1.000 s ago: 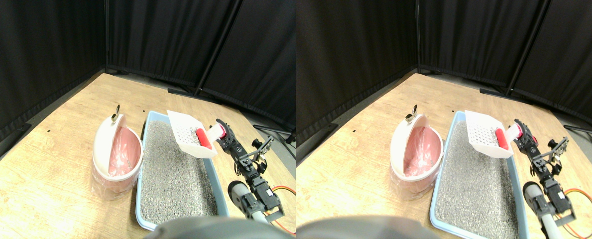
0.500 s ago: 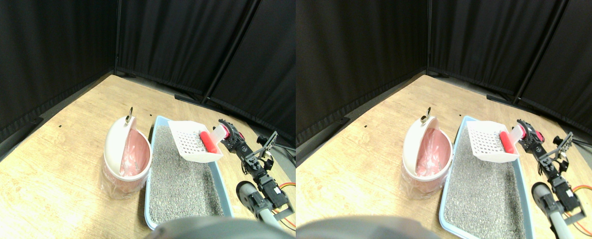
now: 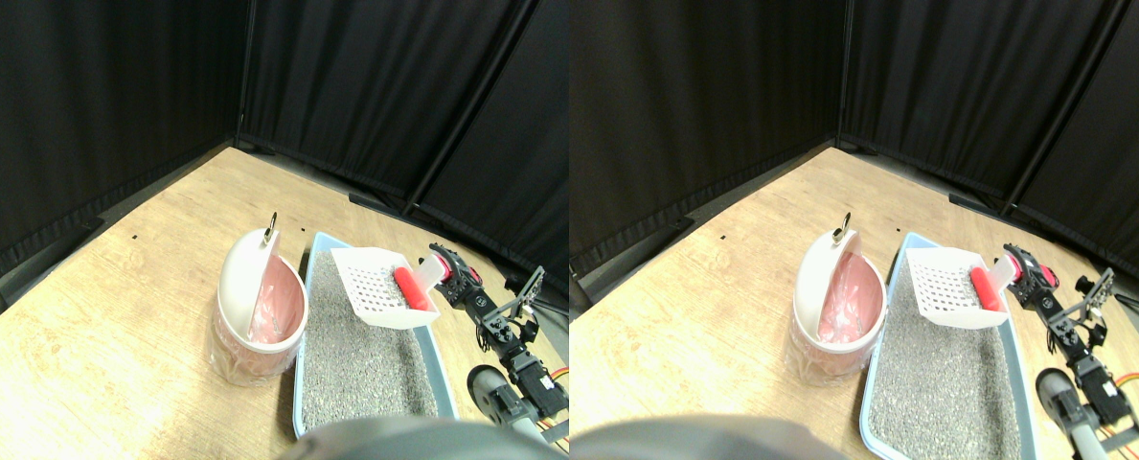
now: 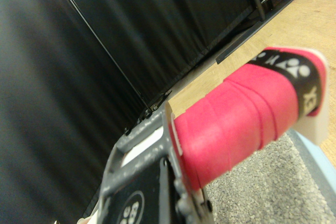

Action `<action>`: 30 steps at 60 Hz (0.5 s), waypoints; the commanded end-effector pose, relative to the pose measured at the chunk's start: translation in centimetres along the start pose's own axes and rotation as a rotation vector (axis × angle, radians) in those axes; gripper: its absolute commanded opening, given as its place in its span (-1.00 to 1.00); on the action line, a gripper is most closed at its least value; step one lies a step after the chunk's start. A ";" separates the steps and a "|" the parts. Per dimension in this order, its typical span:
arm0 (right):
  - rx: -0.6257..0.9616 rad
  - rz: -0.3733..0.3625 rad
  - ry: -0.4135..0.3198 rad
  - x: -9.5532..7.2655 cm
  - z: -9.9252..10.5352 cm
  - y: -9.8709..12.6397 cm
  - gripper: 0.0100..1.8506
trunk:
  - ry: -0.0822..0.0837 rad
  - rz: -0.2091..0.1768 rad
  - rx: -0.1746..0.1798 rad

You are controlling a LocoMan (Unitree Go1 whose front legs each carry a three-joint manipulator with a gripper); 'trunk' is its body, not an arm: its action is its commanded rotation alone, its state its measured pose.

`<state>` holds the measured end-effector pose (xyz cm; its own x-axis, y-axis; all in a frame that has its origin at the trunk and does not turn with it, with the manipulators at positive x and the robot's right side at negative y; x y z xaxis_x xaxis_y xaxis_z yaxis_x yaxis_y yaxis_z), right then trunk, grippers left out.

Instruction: Scoop (unimanual)

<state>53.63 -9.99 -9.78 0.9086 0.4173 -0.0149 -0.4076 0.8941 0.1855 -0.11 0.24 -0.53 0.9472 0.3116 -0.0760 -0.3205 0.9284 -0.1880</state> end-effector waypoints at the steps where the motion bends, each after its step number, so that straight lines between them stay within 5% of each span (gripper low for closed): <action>1: -0.019 0.052 -0.044 -0.1 0.9 0.8 -0.95 | -0.014 0.025 0.006; 30: -0.201 0.116 0.041 2.1 1.1 2.8 -0.95 | -0.012 0.040 -0.003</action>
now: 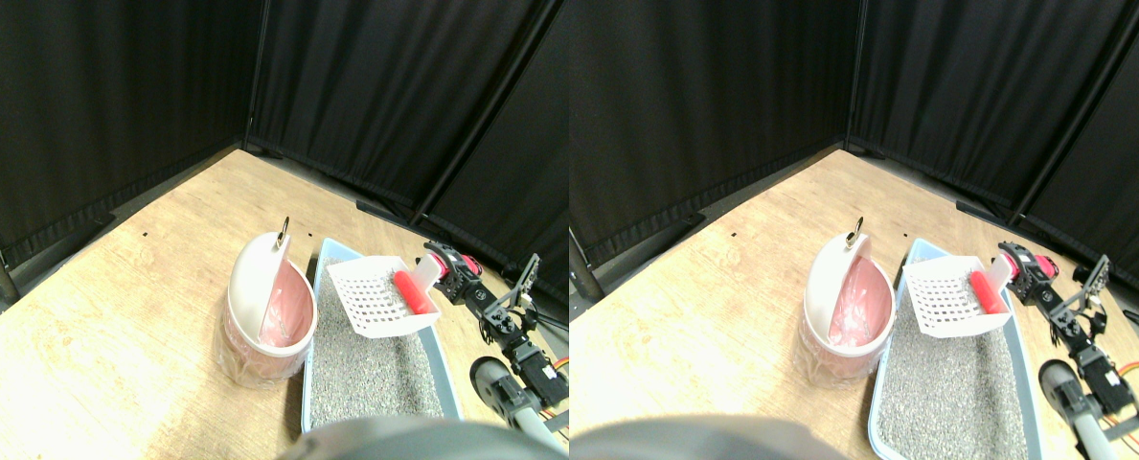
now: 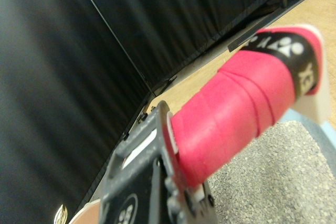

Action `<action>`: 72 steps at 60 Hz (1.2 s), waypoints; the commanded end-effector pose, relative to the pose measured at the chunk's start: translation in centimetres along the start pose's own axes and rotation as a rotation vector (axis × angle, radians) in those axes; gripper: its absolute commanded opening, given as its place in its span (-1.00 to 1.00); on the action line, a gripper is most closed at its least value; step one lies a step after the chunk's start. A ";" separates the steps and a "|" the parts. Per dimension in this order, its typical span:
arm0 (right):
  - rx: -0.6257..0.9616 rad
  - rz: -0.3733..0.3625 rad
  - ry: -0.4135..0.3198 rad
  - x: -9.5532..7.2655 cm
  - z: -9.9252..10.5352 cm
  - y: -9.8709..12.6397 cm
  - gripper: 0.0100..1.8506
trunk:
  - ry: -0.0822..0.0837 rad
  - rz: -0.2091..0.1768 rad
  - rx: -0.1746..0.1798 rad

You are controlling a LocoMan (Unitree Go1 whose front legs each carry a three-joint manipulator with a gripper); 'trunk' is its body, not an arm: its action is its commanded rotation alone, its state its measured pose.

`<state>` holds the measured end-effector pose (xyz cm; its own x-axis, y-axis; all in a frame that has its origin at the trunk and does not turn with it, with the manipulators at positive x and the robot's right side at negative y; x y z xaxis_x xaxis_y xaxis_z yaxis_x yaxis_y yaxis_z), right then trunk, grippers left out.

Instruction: Scoop (unimanual)

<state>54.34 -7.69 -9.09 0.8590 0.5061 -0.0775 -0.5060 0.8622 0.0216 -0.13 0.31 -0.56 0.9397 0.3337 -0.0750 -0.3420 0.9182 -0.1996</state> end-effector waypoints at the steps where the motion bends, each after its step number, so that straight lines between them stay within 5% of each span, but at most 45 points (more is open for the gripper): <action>1: -0.039 0.015 -0.027 0.5 1.0 0.8 -0.95 | -0.007 0.017 0.011; 60: -0.306 0.049 0.050 1.6 2.4 3.2 -0.95 | -0.008 0.035 0.005; 72: -0.313 0.017 0.142 1.1 3.0 3.9 -0.95 | -0.011 0.034 0.004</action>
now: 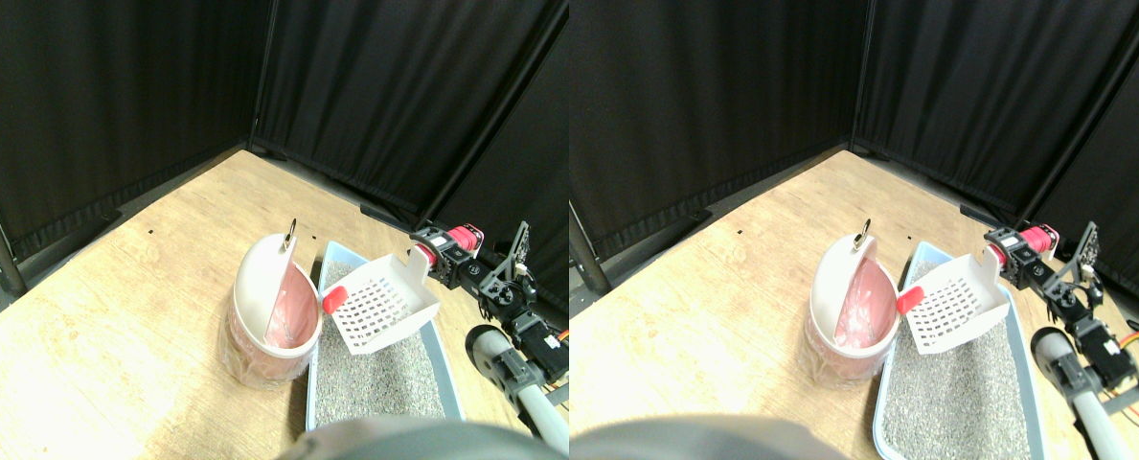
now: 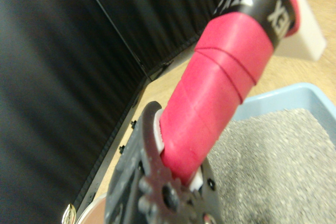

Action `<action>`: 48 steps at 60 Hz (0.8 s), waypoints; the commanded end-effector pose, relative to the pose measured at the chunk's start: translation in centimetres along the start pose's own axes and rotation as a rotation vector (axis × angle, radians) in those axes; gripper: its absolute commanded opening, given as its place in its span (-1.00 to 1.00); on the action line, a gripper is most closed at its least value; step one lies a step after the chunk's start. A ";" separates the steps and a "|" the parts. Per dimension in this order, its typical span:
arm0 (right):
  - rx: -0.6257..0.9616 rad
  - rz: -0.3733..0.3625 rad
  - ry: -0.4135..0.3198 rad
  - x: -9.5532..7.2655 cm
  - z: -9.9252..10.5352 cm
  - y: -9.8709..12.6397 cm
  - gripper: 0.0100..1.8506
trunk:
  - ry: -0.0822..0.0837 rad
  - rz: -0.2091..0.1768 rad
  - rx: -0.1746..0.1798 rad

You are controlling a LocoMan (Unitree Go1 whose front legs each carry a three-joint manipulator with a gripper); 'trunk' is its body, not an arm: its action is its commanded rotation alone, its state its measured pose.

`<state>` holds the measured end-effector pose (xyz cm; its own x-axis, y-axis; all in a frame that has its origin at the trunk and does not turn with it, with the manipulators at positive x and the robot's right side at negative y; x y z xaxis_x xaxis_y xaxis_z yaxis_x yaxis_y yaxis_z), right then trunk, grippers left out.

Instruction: Scoop (unimanual)

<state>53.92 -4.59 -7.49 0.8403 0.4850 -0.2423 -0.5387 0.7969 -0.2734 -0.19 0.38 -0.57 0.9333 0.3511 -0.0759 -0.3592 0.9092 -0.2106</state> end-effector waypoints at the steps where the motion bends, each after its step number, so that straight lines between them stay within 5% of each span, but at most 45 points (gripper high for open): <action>1: -0.009 0.000 -0.021 -0.3 1.7 0.6 -0.95 | -0.008 0.016 0.017; 27: -0.048 0.017 -0.004 -0.5 2.0 1.0 -0.95 | -0.011 0.017 0.014; 46: -0.106 0.000 -0.035 0.0 0.8 1.8 -0.95 | 0.002 0.014 0.015; 48: -0.098 0.005 -0.036 0.1 0.4 2.0 -0.81 | 0.002 0.015 0.013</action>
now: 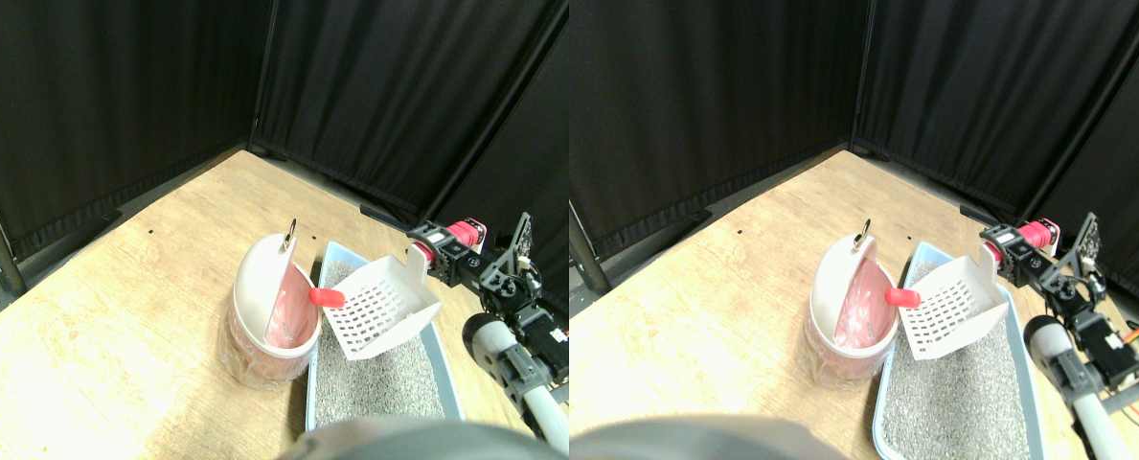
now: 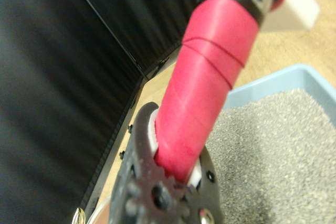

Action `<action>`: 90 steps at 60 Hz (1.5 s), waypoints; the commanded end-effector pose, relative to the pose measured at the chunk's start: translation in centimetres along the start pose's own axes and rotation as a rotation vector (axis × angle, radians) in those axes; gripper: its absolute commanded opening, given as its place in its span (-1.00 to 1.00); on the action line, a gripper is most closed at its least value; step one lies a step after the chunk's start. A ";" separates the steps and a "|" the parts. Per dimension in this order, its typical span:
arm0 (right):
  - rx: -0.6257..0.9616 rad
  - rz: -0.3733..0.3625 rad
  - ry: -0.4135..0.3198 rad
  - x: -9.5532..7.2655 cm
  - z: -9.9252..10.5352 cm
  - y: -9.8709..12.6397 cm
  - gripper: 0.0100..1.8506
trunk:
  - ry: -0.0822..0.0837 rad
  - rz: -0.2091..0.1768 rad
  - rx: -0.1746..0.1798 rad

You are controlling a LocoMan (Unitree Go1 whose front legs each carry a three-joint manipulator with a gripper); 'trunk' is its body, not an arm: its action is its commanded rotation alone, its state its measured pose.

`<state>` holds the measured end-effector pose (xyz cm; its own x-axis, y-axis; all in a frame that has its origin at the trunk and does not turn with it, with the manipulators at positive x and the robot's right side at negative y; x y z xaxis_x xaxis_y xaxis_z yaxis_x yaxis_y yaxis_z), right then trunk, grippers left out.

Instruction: Scoop (unimanual)

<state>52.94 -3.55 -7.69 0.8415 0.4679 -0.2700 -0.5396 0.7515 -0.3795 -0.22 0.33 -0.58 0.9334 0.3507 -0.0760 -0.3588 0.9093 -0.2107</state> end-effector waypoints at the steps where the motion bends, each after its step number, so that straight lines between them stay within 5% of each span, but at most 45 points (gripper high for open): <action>1: 0.019 0.007 -0.066 0.5 0.1 0.7 -0.81 | 0.002 0.015 0.013; 22: 0.072 0.000 -0.065 0.9 -1.3 1.2 -0.80 | 0.007 0.011 0.016; 28: 0.057 -0.022 -0.052 0.9 -1.1 1.1 -0.94 | 0.008 0.011 0.019; 33: -0.011 -0.006 -0.102 0.9 -0.9 0.8 -0.70 | 0.007 0.008 0.020; 51: -0.064 0.010 -0.189 0.4 1.6 0.0 -0.76 | 0.007 -0.004 0.022; 73: -0.016 -0.015 -0.134 0.7 2.0 -0.3 -0.89 | 0.007 0.002 0.024; 90: 0.110 -0.068 -0.160 0.5 0.2 -1.6 -0.94 | 0.011 -0.026 0.041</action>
<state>54.03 -4.11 -7.66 0.8554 0.4931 -0.1584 -0.5168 0.7916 -0.3260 -0.26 0.11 -0.58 0.9416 0.3272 -0.0797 -0.3365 0.9237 -0.1831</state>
